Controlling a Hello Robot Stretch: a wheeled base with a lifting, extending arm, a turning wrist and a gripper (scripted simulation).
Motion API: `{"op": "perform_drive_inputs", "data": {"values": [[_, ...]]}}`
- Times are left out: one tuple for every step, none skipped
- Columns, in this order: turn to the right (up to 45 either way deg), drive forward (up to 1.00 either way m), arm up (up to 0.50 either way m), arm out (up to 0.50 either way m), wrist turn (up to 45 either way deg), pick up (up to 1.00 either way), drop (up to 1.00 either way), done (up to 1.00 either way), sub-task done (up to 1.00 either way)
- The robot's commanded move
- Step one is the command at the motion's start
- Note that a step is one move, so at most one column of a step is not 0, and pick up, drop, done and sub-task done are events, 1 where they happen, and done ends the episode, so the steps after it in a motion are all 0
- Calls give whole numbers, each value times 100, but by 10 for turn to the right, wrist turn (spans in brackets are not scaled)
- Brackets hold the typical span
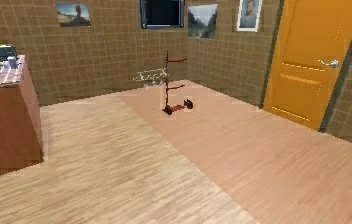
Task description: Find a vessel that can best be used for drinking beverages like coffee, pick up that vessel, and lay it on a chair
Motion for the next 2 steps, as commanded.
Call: {"op": "perform_drive_inputs", "data": {"values": [[0, 70, 0, 0, 0, 0, 0, 0, 0], [-450, 0, 0, 0, 0, 0, 0, 0, 0]]}}
